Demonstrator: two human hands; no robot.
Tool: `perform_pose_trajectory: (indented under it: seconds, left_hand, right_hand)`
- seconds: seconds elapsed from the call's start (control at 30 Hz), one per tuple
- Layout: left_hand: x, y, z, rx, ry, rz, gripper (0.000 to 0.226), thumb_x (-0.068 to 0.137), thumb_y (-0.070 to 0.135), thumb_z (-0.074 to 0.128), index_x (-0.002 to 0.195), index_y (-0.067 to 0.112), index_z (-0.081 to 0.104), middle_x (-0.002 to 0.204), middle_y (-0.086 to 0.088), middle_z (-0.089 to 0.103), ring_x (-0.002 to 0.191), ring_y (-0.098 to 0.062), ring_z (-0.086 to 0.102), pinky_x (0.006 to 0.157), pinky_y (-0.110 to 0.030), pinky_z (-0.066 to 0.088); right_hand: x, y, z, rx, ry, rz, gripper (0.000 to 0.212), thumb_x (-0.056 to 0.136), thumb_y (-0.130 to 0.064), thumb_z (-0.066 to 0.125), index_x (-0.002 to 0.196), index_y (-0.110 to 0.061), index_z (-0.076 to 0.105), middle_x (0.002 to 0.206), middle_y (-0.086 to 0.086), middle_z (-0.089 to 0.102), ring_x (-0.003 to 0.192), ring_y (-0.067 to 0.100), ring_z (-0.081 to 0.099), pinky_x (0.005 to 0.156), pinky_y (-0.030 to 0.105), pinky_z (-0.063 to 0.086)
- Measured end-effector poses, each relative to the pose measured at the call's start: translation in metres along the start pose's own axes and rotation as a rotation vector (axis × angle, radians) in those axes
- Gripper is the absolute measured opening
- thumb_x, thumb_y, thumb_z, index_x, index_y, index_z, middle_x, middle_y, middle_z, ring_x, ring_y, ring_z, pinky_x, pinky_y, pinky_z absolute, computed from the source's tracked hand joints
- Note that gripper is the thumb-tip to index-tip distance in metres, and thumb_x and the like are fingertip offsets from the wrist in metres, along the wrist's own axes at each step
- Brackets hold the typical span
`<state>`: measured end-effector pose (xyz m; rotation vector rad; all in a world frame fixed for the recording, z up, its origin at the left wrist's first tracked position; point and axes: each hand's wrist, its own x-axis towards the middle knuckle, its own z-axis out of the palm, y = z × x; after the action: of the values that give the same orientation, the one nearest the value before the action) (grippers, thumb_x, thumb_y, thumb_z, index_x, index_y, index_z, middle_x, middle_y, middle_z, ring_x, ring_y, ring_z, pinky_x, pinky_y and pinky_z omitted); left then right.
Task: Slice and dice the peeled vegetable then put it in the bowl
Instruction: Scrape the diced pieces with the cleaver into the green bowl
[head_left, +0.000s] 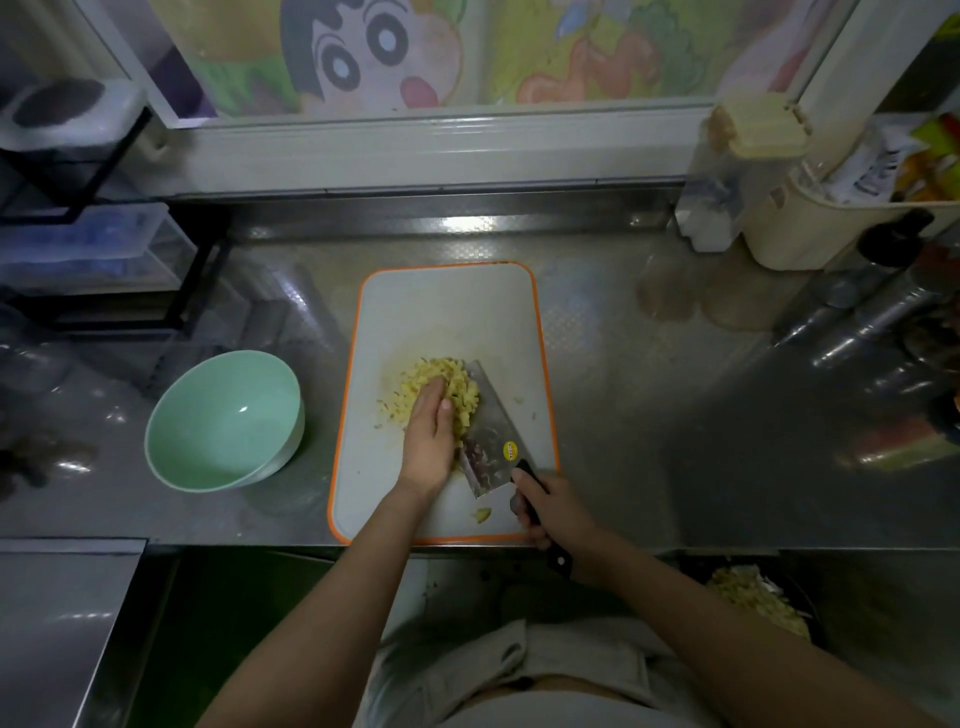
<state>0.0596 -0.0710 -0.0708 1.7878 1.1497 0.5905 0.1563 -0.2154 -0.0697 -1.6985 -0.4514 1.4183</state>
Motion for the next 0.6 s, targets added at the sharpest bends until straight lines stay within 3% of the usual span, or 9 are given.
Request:
perform_pose_trajectory:
  seconds: [0.2, 0.37, 0.47, 0.6]
  left_hand:
    - [0.006, 0.017, -0.022, 0.19, 0.154, 0.181, 0.034, 0.097, 0.008, 0.042, 0.129, 0.001, 0.05, 0.128, -0.016, 0.052, 0.122, -0.027, 0.043, 0.103, -0.023, 0.025]
    - [0.011, 0.016, -0.055, 0.411, 0.348, 0.222, 0.032, 0.082, -0.003, 0.052, 0.113, 0.002, 0.059, 0.108, -0.019, 0.056, 0.103, -0.036, 0.049, 0.093, -0.037, 0.034]
    - [0.008, 0.01, -0.072, 0.577, 0.394, 0.118, 0.036, 0.076, -0.001, 0.057, 0.112, -0.002, 0.056, 0.109, -0.027, 0.05, 0.102, -0.042, 0.045, 0.09, -0.045, 0.033]
    - [0.0, 0.0, -0.088, 0.728, 0.348, -0.182, 0.047, 0.078, 0.008, 0.061, 0.118, -0.011, 0.045, 0.129, -0.033, 0.041, 0.111, -0.046, 0.039, 0.094, -0.047, 0.027]
  right_hand:
    - [-0.006, -0.006, -0.006, 0.102, -0.022, 0.035, 0.037, 0.1, -0.034, 0.042, 0.069, -0.014, 0.049, 0.054, -0.003, 0.048, 0.039, 0.006, 0.034, 0.039, 0.018, 0.03]
    - [-0.007, -0.01, -0.009, 0.084, 0.014, 0.026, 0.034, 0.099, -0.035, 0.044, 0.074, -0.012, 0.05, 0.051, -0.003, 0.047, 0.038, 0.006, 0.035, 0.037, 0.019, 0.031]
    - [-0.009, -0.015, -0.009, 0.096, -0.001, 0.026, 0.034, 0.099, -0.034, 0.043, 0.074, -0.012, 0.048, 0.05, -0.002, 0.046, 0.038, 0.008, 0.032, 0.037, 0.019, 0.029]
    - [-0.012, -0.023, -0.005, 0.112, -0.014, 0.023, 0.035, 0.099, -0.034, 0.043, 0.073, -0.012, 0.047, 0.049, -0.001, 0.046, 0.037, 0.007, 0.03, 0.034, 0.018, 0.027]
